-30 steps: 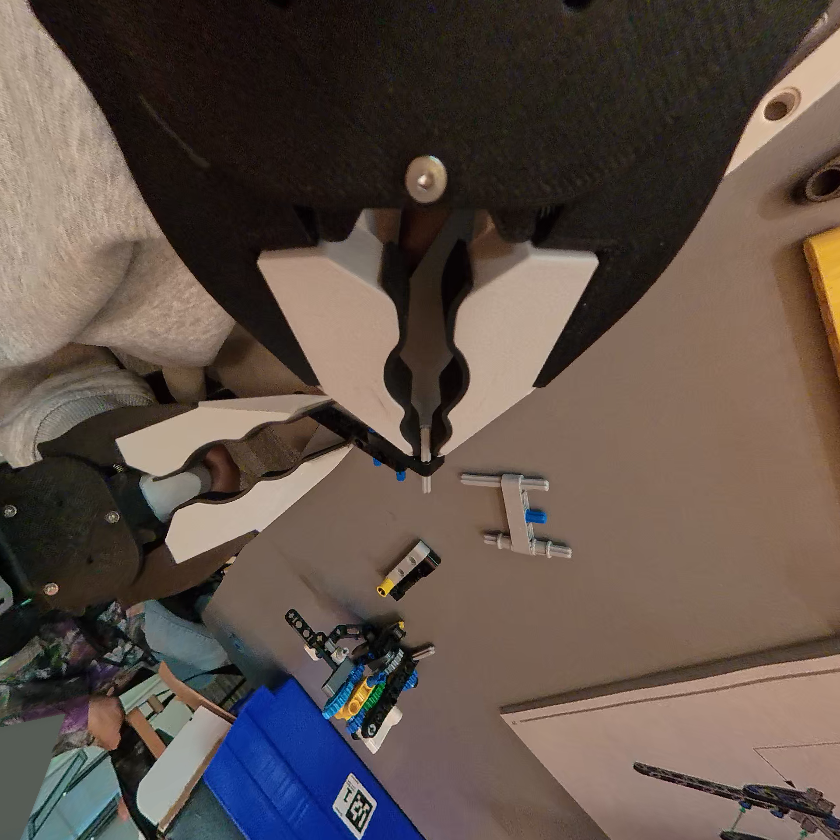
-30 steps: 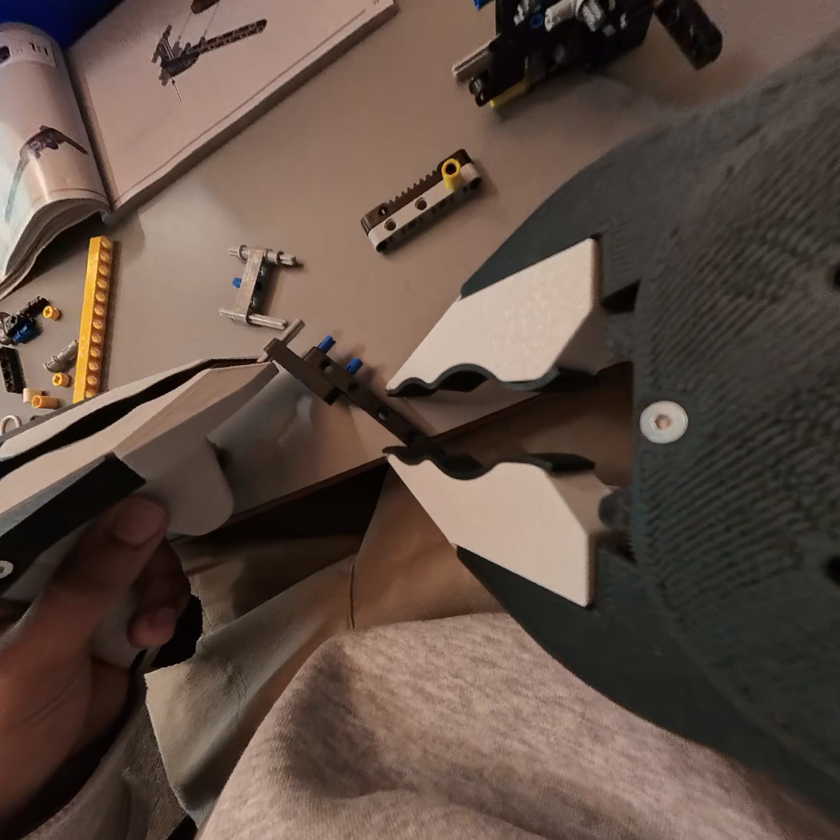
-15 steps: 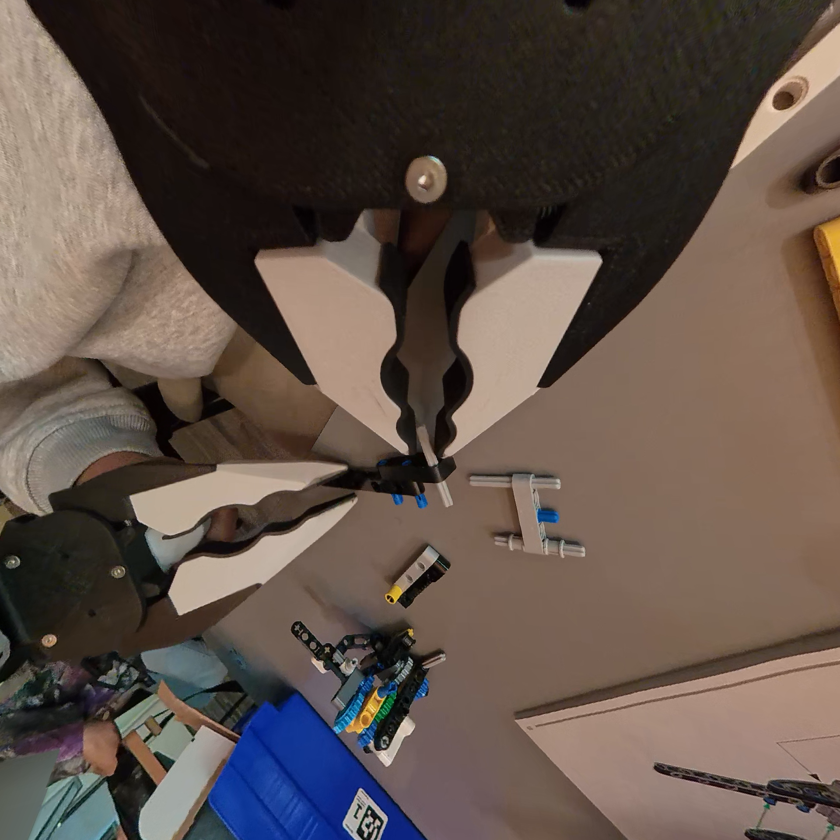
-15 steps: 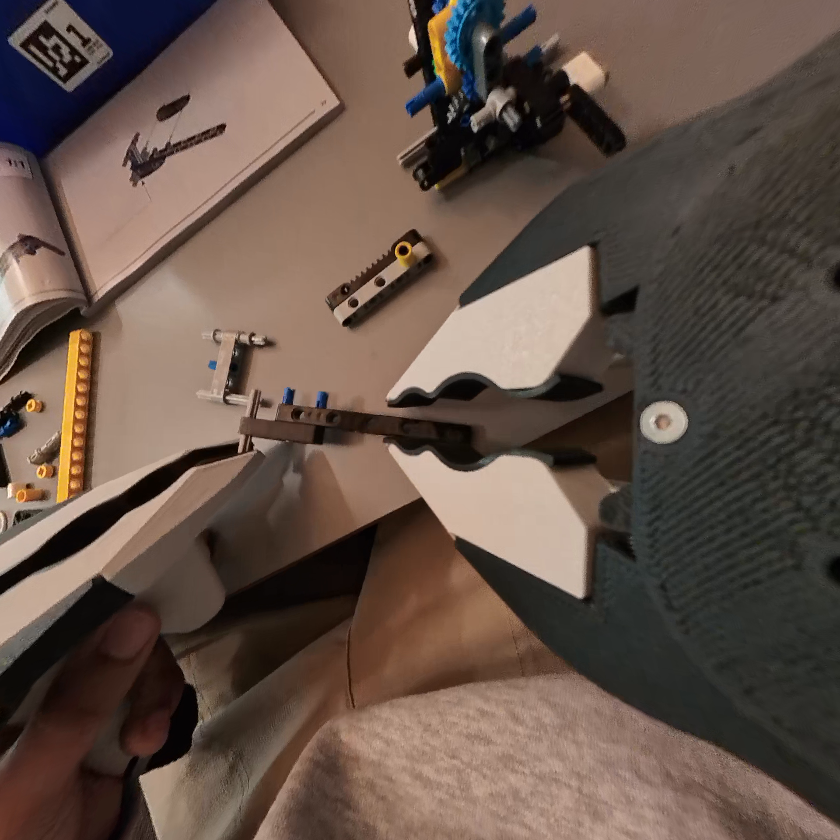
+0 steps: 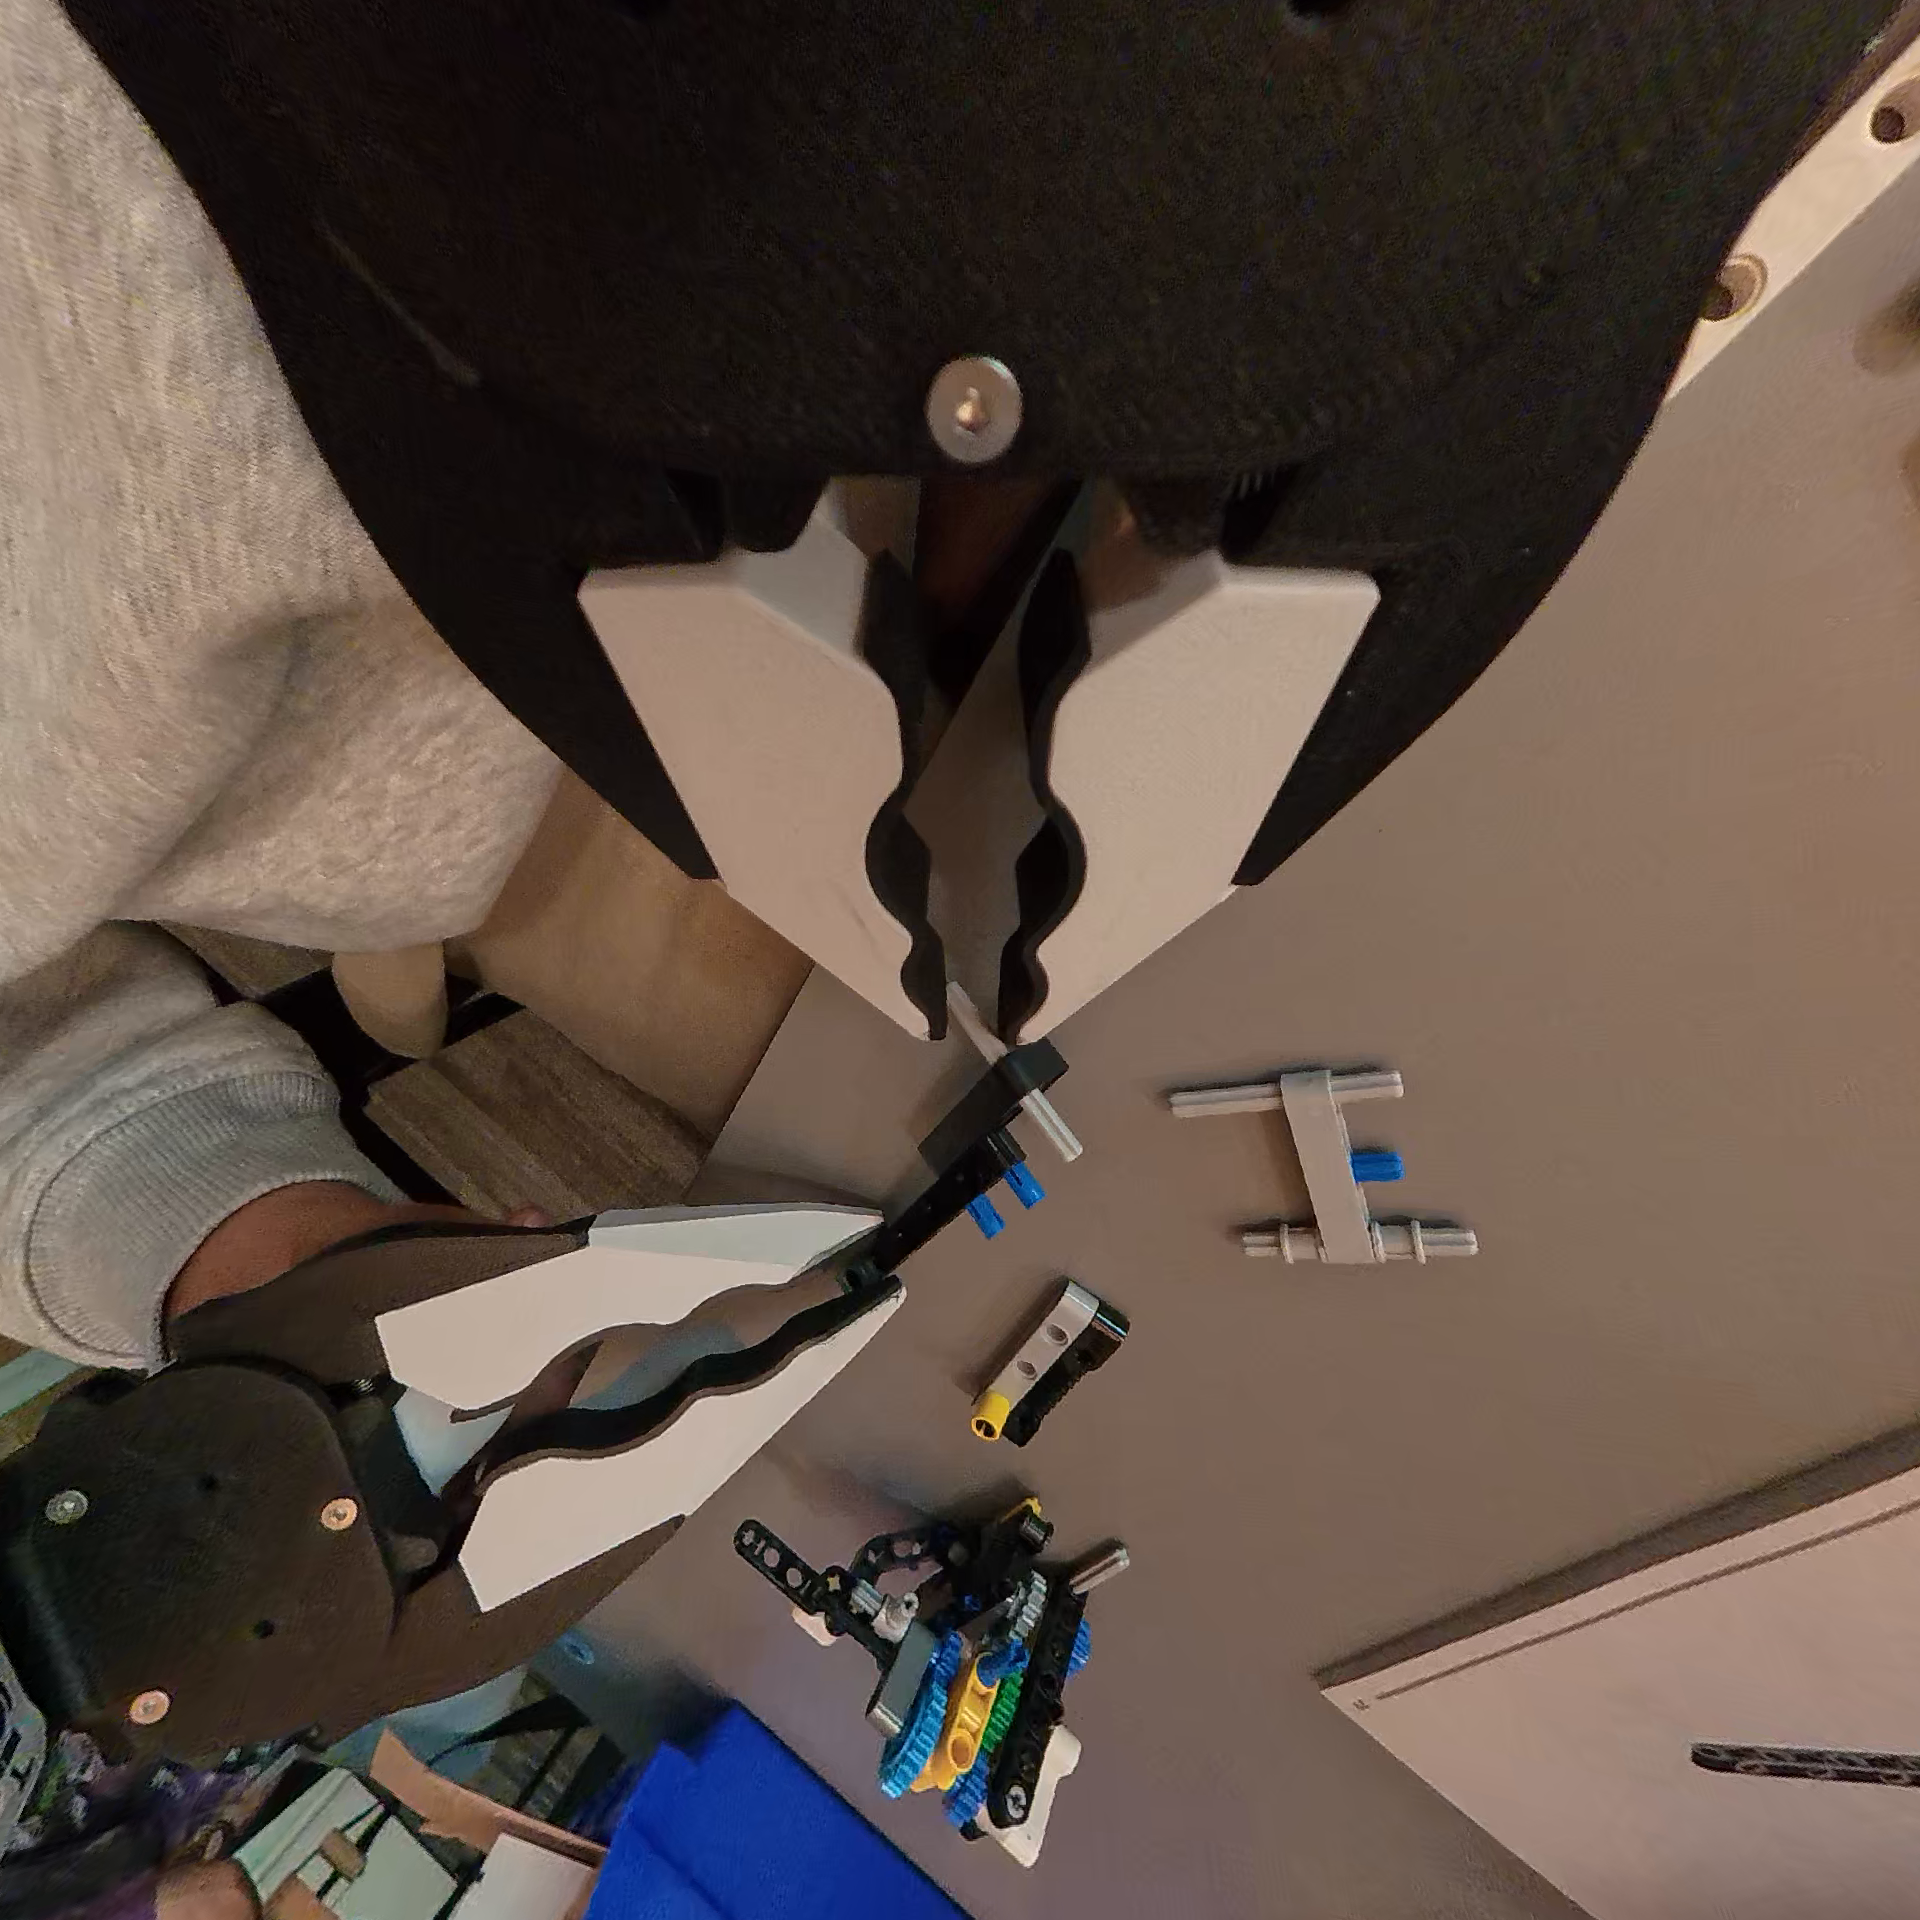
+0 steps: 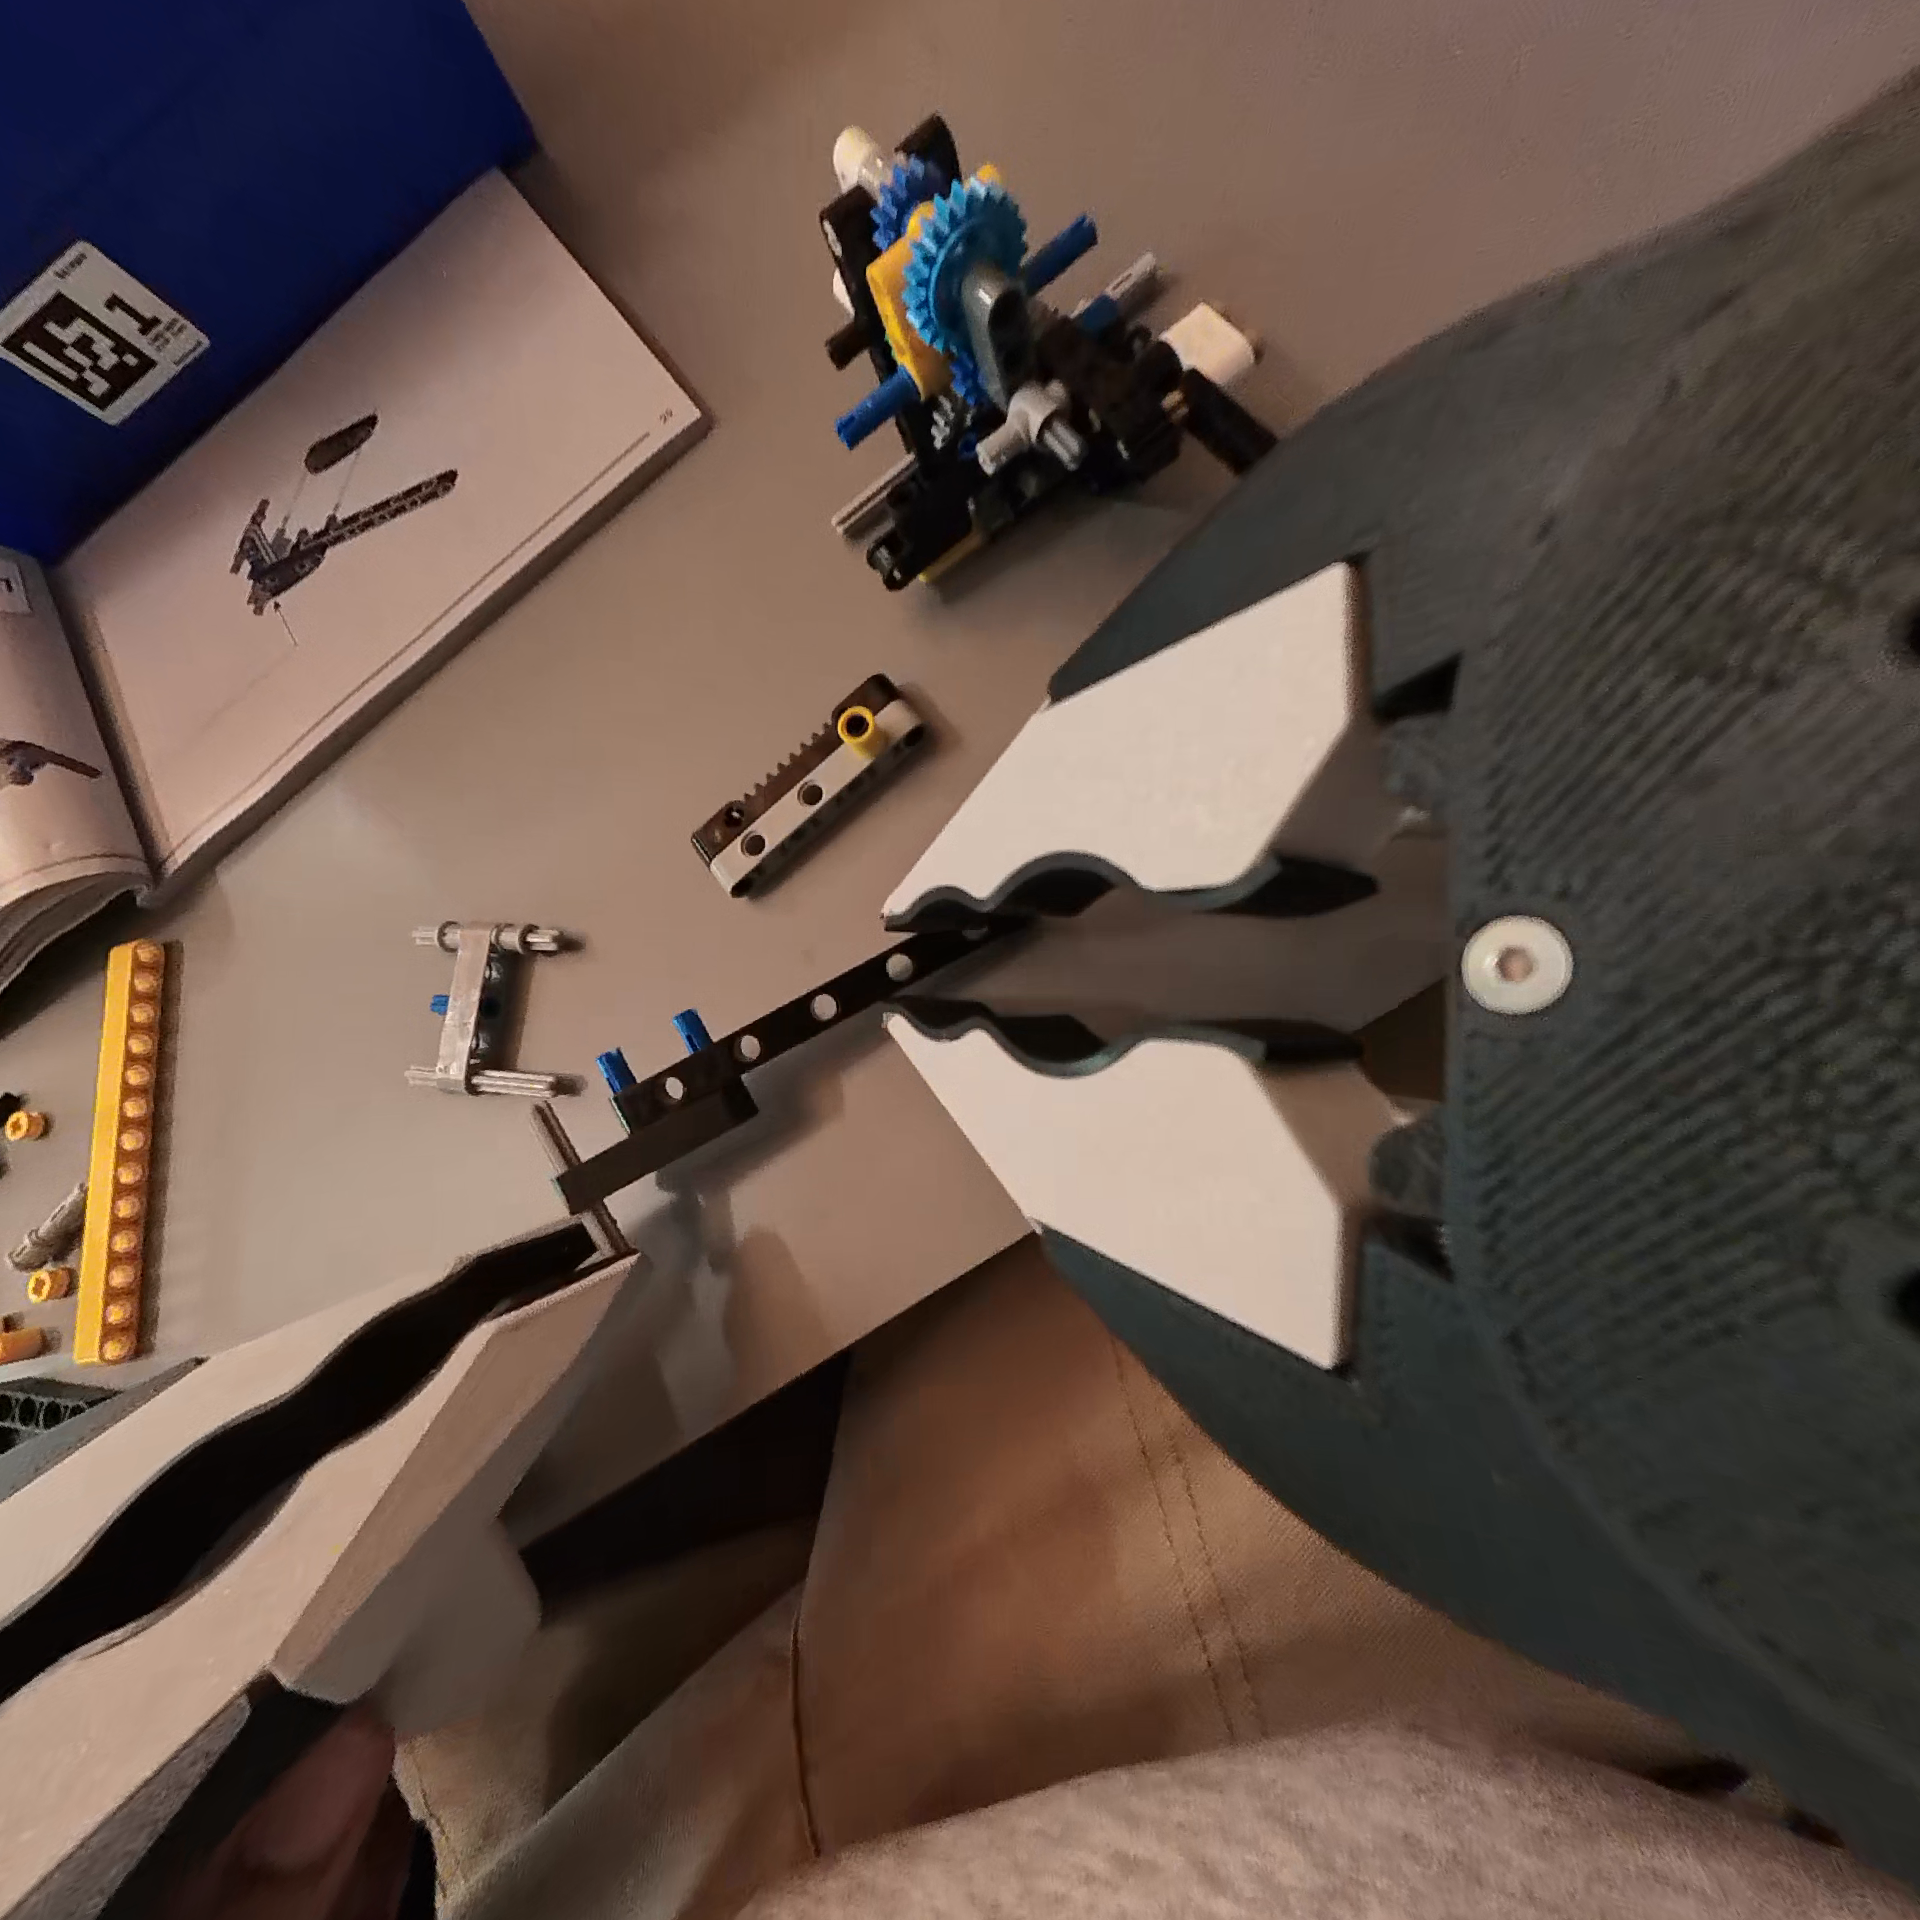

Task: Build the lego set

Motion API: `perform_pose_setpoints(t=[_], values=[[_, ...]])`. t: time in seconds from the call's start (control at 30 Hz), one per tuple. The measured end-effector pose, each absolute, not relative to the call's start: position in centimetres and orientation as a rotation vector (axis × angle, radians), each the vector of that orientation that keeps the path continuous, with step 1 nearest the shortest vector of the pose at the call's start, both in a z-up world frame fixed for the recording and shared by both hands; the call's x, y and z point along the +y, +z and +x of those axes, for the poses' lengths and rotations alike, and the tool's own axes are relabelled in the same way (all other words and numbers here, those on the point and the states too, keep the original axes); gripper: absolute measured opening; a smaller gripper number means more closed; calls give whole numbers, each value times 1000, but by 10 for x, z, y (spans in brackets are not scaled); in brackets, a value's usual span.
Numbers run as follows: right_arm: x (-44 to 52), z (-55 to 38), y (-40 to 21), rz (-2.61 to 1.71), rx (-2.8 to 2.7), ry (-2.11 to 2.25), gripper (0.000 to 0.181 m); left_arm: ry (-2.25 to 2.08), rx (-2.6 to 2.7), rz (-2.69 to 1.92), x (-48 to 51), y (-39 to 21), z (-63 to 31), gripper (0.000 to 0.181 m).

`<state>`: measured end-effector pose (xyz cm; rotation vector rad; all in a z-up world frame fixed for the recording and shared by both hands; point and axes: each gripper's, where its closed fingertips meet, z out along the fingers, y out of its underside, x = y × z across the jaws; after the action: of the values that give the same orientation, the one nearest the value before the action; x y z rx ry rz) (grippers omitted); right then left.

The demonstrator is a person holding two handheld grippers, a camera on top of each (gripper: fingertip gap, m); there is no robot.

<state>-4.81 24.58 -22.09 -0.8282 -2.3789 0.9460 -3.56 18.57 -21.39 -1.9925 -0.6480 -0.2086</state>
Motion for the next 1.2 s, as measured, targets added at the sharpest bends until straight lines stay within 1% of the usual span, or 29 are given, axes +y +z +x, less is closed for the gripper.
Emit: perform_pose_setpoints(t=[0.4,0.83,1.2], values=[[243,-46,-218,-834,-2386,1002,15,-252,-646,-1986,185,-213,-34,9],[241,-46,-214,-865,-2385,1100,17,-289,-643,-1994,182,-214,-32,8],[240,-45,-215,-924,-2401,1175,19,-286,-638,-1999,181,-213,-32,12]])
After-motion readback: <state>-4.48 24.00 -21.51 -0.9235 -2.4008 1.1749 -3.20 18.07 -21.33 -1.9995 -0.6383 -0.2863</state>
